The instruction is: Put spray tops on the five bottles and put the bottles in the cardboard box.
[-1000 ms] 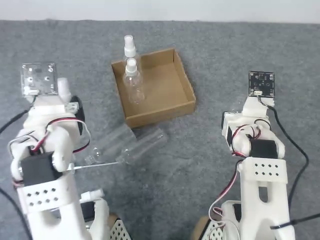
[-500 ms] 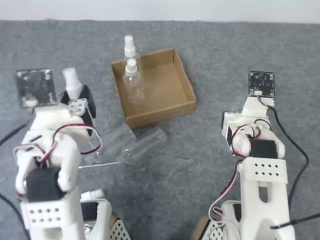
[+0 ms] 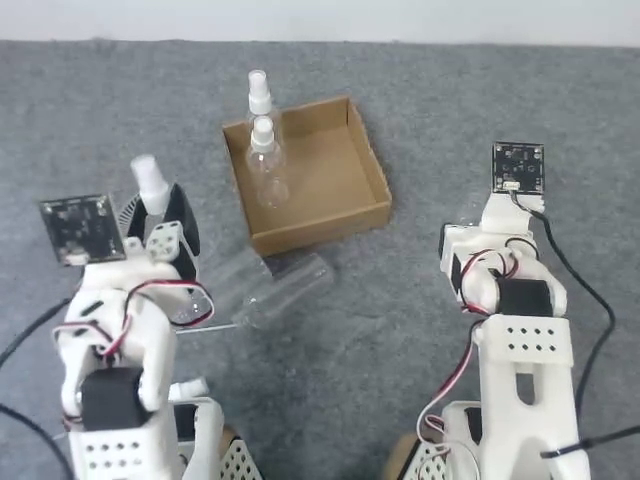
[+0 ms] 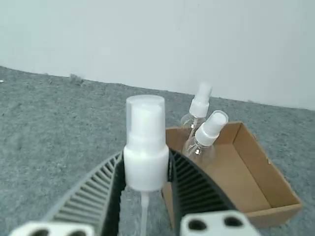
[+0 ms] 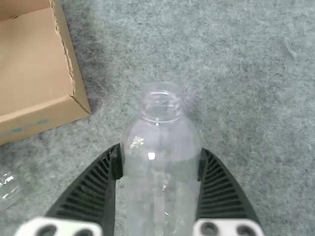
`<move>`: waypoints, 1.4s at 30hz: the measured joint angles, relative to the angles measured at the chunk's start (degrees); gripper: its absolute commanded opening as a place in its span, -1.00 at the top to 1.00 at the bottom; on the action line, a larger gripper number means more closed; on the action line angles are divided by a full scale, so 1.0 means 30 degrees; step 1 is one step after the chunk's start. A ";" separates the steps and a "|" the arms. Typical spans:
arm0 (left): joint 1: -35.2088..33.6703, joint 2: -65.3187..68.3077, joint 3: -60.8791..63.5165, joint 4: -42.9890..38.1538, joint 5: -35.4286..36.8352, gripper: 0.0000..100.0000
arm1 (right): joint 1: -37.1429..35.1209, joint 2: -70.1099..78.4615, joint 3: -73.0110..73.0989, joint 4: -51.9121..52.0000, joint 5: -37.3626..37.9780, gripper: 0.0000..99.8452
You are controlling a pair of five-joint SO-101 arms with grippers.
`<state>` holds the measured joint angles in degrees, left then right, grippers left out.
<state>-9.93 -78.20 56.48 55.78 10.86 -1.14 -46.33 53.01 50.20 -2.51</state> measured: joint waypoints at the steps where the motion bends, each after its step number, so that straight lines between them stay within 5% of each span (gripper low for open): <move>1: 0.0000 -0.0381 0.0205 0.0000 0.0000 0.97 | 0.0059 0.0000 0.0000 0.0000 0.0000 0.81; 18: 0.2462 -0.4015 0.2022 0.0000 0.0000 0.97 | -0.0410 -0.0498 0.0586 0.0000 0.0000 0.81; 42: 0.2432 -0.4015 0.2022 0.0000 0.1348 0.88 | -0.5919 -0.6740 0.4425 0.0000 0.2168 0.81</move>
<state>-2.64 -90.24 62.55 55.78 14.90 -18.90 -66.55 66.29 50.20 4.00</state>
